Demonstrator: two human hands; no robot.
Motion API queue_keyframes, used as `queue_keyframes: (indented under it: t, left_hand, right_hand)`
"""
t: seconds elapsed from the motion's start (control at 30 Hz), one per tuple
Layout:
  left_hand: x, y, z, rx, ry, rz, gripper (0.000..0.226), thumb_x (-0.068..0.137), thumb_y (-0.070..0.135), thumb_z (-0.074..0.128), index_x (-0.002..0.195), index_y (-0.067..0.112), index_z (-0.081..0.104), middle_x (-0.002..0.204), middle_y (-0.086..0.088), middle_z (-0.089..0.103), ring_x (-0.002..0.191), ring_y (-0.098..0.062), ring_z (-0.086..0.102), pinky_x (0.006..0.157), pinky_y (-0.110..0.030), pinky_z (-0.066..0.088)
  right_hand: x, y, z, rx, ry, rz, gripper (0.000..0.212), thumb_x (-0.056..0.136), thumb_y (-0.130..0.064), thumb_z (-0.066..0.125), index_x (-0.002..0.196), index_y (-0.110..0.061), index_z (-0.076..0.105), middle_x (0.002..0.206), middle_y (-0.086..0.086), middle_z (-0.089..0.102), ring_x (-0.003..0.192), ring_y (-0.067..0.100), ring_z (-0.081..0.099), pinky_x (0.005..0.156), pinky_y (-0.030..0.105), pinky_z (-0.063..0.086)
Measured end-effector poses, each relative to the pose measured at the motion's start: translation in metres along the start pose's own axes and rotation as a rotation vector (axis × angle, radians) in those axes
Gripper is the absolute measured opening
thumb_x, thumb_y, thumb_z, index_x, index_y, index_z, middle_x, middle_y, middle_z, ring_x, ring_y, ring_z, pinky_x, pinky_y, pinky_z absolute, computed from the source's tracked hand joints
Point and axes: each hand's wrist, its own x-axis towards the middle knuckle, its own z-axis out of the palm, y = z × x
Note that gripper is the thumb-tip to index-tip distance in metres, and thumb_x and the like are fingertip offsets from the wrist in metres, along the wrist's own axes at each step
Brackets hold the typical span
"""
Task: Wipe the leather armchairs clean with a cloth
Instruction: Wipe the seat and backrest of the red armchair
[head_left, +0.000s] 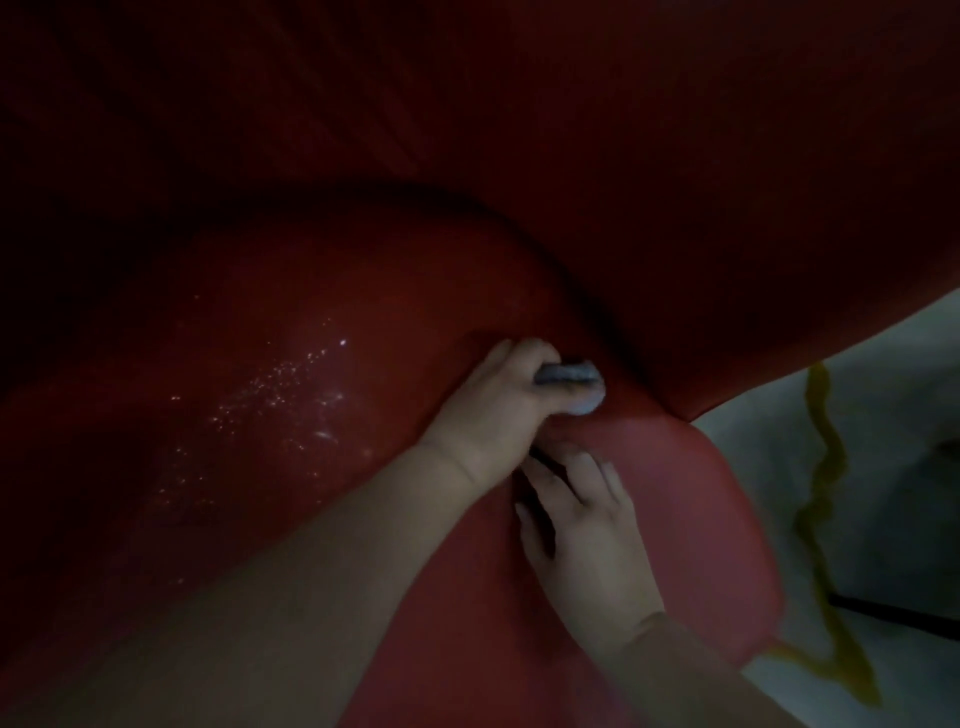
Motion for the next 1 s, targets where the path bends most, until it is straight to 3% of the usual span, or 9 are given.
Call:
queue_keyframes:
  t: [0.13, 0.23, 0.4, 0.5, 0.6, 0.67, 0.77, 0.87, 1.0]
  left_hand:
    - [0.025, -0.029, -0.042, -0.209, 0.245, -0.338, 0.03, 0.066, 0.057, 0.074, 0.074, 0.031, 0.06, 0.072, -0.003, 0.061, 0.059, -0.025, 0.057, 0.051, -0.037, 0.04]
    - [0.026, -0.012, -0.047, -0.528, 0.309, -0.432, 0.025, 0.069, 0.056, 0.071, 0.076, 0.035, 0.06, 0.067, -0.001, 0.063, 0.05, -0.021, 0.056, 0.041, -0.038, 0.043]
    - [0.016, 0.016, -0.003, -0.255, -0.04, -0.18, 0.032, 0.072, 0.071, 0.059, 0.087, 0.044, 0.055, 0.089, 0.016, 0.054, 0.085, 0.001, 0.053, 0.076, -0.02, 0.043]
    - [0.037, -0.009, -0.021, -0.205, 0.099, -0.233, 0.035, 0.075, 0.065, 0.061, 0.089, 0.033, 0.059, 0.091, 0.012, 0.057, 0.088, -0.005, 0.054, 0.077, -0.017, 0.044]
    - [0.052, -0.04, -0.054, -0.437, 0.364, -0.5, 0.034, 0.071, 0.056, 0.07, 0.088, 0.028, 0.061, 0.098, -0.008, 0.067, 0.091, -0.028, 0.065, 0.083, -0.053, 0.052]
    - [0.05, -0.042, -0.058, -0.5, 0.453, -0.533, 0.024, 0.076, 0.053, 0.065, 0.084, 0.031, 0.059, 0.091, 0.001, 0.067, 0.082, -0.01, 0.064, 0.073, -0.039, 0.054]
    - [0.046, -0.012, -0.034, -0.391, 0.14, -0.328, 0.02, 0.077, 0.053, 0.062, 0.079, 0.033, 0.059, 0.078, 0.009, 0.065, 0.069, 0.002, 0.061, 0.061, -0.028, 0.051]
    - [0.055, -0.008, -0.024, -0.401, -0.075, -0.306, 0.029, 0.071, 0.054, 0.07, 0.085, 0.031, 0.059, 0.096, 0.003, 0.066, 0.091, -0.014, 0.065, 0.083, -0.044, 0.051]
    - [0.069, -0.051, -0.075, -0.622, 0.334, -0.495, 0.029, 0.067, 0.032, 0.078, 0.081, 0.017, 0.057, 0.088, -0.011, 0.069, 0.074, -0.022, 0.068, 0.065, -0.044, 0.055]
  right_hand:
    - [0.0, 0.002, 0.001, 0.013, -0.001, 0.004, 0.041, 0.082, -0.015, 0.068, 0.122, -0.011, 0.063, 0.124, 0.005, 0.056, 0.113, 0.023, 0.053, 0.096, 0.043, 0.046]
    - [-0.001, 0.001, 0.002, 0.007, -0.002, 0.014, 0.041, 0.081, -0.015, 0.068, 0.122, -0.011, 0.063, 0.124, 0.005, 0.056, 0.112, 0.025, 0.053, 0.094, 0.044, 0.047]
    - [0.002, 0.0, 0.002, 0.016, -0.003, 0.0, 0.042, 0.081, -0.013, 0.066, 0.122, -0.01, 0.062, 0.123, 0.004, 0.055, 0.11, 0.024, 0.052, 0.093, 0.043, 0.046]
    - [0.009, 0.0, 0.003, 0.004, -0.002, -0.014, 0.04, 0.083, -0.016, 0.066, 0.123, -0.011, 0.062, 0.127, 0.004, 0.056, 0.117, 0.025, 0.052, 0.097, 0.045, 0.044]
    - [0.019, 0.0, 0.004, -0.011, 0.003, -0.019, 0.04, 0.083, -0.018, 0.066, 0.123, -0.013, 0.062, 0.131, 0.004, 0.055, 0.123, 0.025, 0.05, 0.101, 0.046, 0.043]
    - [0.023, 0.001, 0.005, -0.012, -0.006, -0.012, 0.042, 0.083, -0.018, 0.066, 0.124, -0.014, 0.061, 0.133, 0.003, 0.054, 0.126, 0.024, 0.047, 0.101, 0.047, 0.042]
    - [0.024, 0.002, 0.009, -0.016, -0.002, -0.021, 0.043, 0.083, -0.019, 0.067, 0.125, -0.014, 0.06, 0.134, 0.003, 0.053, 0.126, 0.025, 0.047, 0.098, 0.049, 0.043]
    - [0.023, 0.004, 0.012, -0.009, 0.002, -0.026, 0.042, 0.086, -0.022, 0.064, 0.127, -0.015, 0.059, 0.137, 0.002, 0.051, 0.129, 0.023, 0.044, 0.099, 0.049, 0.042]
    - [0.025, 0.005, 0.013, -0.042, 0.002, -0.031, 0.042, 0.089, -0.031, 0.05, 0.127, -0.018, 0.059, 0.137, -0.001, 0.05, 0.131, 0.02, 0.042, 0.101, 0.048, 0.041]
